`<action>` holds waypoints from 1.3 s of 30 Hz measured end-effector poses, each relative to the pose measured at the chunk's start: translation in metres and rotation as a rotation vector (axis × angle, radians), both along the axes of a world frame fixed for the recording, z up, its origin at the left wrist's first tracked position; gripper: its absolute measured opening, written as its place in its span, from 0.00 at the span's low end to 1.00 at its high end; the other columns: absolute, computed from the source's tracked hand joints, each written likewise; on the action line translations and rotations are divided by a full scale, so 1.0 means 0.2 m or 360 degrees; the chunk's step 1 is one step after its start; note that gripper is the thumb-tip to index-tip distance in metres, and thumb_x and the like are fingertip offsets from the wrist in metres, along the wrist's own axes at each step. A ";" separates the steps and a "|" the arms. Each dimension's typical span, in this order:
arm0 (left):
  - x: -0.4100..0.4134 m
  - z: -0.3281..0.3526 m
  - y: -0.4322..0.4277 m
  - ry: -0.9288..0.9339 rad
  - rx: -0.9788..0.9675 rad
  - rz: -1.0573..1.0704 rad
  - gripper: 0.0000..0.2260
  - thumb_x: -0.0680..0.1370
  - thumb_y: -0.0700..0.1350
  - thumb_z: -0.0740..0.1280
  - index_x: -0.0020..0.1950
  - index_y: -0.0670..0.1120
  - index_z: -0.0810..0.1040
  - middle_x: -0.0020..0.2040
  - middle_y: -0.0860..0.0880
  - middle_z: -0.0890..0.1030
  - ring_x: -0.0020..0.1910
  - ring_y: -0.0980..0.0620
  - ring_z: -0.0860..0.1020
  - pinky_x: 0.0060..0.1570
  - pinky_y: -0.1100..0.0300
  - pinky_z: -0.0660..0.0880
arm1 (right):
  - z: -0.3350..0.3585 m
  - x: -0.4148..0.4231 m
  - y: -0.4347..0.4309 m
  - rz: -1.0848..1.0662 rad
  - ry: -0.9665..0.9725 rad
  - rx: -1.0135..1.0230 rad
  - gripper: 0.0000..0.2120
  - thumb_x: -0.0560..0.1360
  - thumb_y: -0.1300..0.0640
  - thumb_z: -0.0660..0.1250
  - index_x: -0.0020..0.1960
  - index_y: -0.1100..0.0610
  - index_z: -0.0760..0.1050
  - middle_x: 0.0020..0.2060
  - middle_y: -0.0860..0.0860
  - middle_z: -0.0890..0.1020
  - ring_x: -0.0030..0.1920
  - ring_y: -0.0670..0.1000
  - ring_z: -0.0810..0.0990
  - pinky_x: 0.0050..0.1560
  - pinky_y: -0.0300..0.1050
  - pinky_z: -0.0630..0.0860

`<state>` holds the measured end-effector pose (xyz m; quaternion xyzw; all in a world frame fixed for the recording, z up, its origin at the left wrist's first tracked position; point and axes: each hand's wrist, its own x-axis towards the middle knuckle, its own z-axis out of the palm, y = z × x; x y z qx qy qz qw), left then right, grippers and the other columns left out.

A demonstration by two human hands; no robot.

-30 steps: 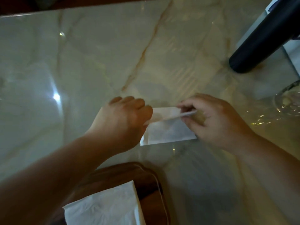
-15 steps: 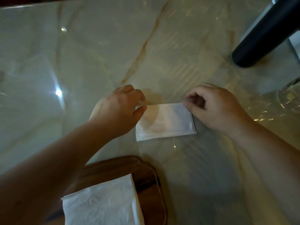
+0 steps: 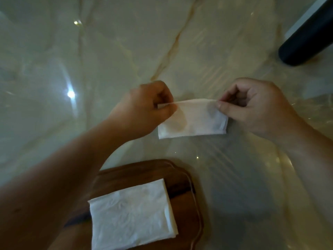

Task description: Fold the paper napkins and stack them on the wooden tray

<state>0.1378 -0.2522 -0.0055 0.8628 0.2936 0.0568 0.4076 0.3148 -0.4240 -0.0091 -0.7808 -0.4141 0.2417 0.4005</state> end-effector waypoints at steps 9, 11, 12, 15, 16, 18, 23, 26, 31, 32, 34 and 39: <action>-0.45 0.20 0.01 -0.0266 -0.0585 0.0314 0.08 0.69 0.40 0.74 0.37 0.53 0.79 0.35 0.56 0.84 0.32 0.54 0.83 0.28 0.60 0.79 | 0.18 -0.37 0.06 -0.0003 0.0542 0.0252 0.06 0.69 0.66 0.73 0.42 0.59 0.77 0.30 0.47 0.82 0.31 0.45 0.81 0.31 0.41 0.78; -0.57 0.20 -0.03 -0.0209 -0.0616 0.0353 0.08 0.69 0.41 0.75 0.37 0.53 0.79 0.36 0.55 0.84 0.31 0.53 0.83 0.29 0.60 0.79 | 0.17 -0.46 0.04 0.0034 0.0629 0.0227 0.07 0.67 0.64 0.73 0.40 0.56 0.76 0.30 0.46 0.82 0.29 0.44 0.80 0.31 0.39 0.76; -0.61 0.20 -0.05 -0.0186 -0.0633 0.0373 0.08 0.69 0.41 0.75 0.38 0.53 0.79 0.37 0.55 0.84 0.31 0.54 0.83 0.28 0.61 0.78 | 0.15 -0.50 0.03 0.0055 0.0640 0.0198 0.07 0.67 0.63 0.73 0.40 0.54 0.77 0.30 0.46 0.82 0.29 0.44 0.80 0.32 0.39 0.76; -0.74 0.16 -0.13 -0.0075 -0.0636 0.0428 0.09 0.69 0.40 0.74 0.38 0.53 0.78 0.37 0.58 0.84 0.29 0.57 0.82 0.26 0.69 0.75 | 0.10 -0.60 -0.02 0.0092 0.0636 0.0073 0.06 0.65 0.57 0.74 0.38 0.50 0.77 0.31 0.50 0.83 0.31 0.50 0.82 0.37 0.50 0.77; -0.78 0.15 -0.16 -0.0028 -0.0625 0.0430 0.09 0.70 0.40 0.74 0.38 0.53 0.78 0.36 0.59 0.84 0.28 0.58 0.82 0.25 0.70 0.74 | 0.08 -0.63 -0.04 0.0105 0.0624 0.0034 0.06 0.64 0.55 0.74 0.39 0.49 0.78 0.31 0.54 0.83 0.31 0.56 0.82 0.39 0.55 0.77; -0.85 0.14 -0.21 0.0043 -0.0586 0.0427 0.08 0.69 0.41 0.74 0.39 0.53 0.78 0.34 0.59 0.84 0.27 0.59 0.81 0.25 0.70 0.73 | 0.05 -0.69 -0.08 0.0139 0.0608 -0.0029 0.08 0.63 0.49 0.73 0.40 0.48 0.78 0.32 0.60 0.82 0.35 0.65 0.81 0.41 0.62 0.77; -0.95 0.10 -0.27 0.0187 -0.0374 0.0358 0.06 0.68 0.52 0.71 0.41 0.61 0.76 0.39 0.67 0.81 0.33 0.63 0.81 0.31 0.65 0.74 | 0.01 -0.79 -0.14 0.0222 0.0623 -0.0141 0.07 0.66 0.52 0.73 0.42 0.51 0.78 0.33 0.63 0.81 0.36 0.67 0.79 0.39 0.64 0.77; -0.99 0.05 -0.28 0.0217 -0.0258 0.0342 0.06 0.67 0.55 0.69 0.41 0.65 0.74 0.43 0.69 0.79 0.37 0.64 0.80 0.35 0.60 0.76 | 0.00 -0.81 -0.14 0.0302 0.0485 -0.0214 0.06 0.69 0.54 0.73 0.42 0.50 0.77 0.31 0.58 0.81 0.33 0.62 0.78 0.34 0.54 0.76; -1.00 0.01 -0.28 0.0180 0.0127 0.0097 0.08 0.70 0.52 0.68 0.43 0.62 0.71 0.36 0.66 0.76 0.39 0.67 0.76 0.30 0.75 0.70 | 0.01 -0.82 -0.11 0.0491 -0.0023 -0.0251 0.06 0.70 0.57 0.73 0.42 0.49 0.77 0.30 0.47 0.76 0.32 0.49 0.76 0.30 0.33 0.69; -1.00 0.01 -0.28 0.0162 0.0228 0.0027 0.09 0.71 0.49 0.69 0.44 0.60 0.71 0.35 0.65 0.73 0.37 0.64 0.76 0.31 0.74 0.70 | 0.02 -0.82 -0.10 0.0535 -0.0107 -0.0243 0.06 0.69 0.58 0.73 0.43 0.50 0.77 0.31 0.44 0.75 0.33 0.47 0.75 0.32 0.32 0.68; -0.99 0.01 -0.29 0.0176 0.0411 -0.0092 0.06 0.72 0.47 0.69 0.46 0.54 0.72 0.38 0.61 0.73 0.34 0.59 0.73 0.31 0.67 0.72 | 0.03 -0.83 -0.09 0.0623 -0.0245 -0.0238 0.05 0.70 0.59 0.72 0.43 0.53 0.76 0.36 0.41 0.72 0.33 0.46 0.74 0.35 0.32 0.68; -0.95 0.12 -0.27 0.0317 0.0695 -0.0335 0.10 0.74 0.51 0.63 0.49 0.47 0.76 0.42 0.48 0.77 0.37 0.46 0.77 0.27 0.60 0.67 | 0.12 -0.82 -0.07 0.0662 -0.0544 -0.0229 0.07 0.71 0.53 0.69 0.46 0.54 0.76 0.47 0.48 0.75 0.34 0.46 0.75 0.30 0.48 0.74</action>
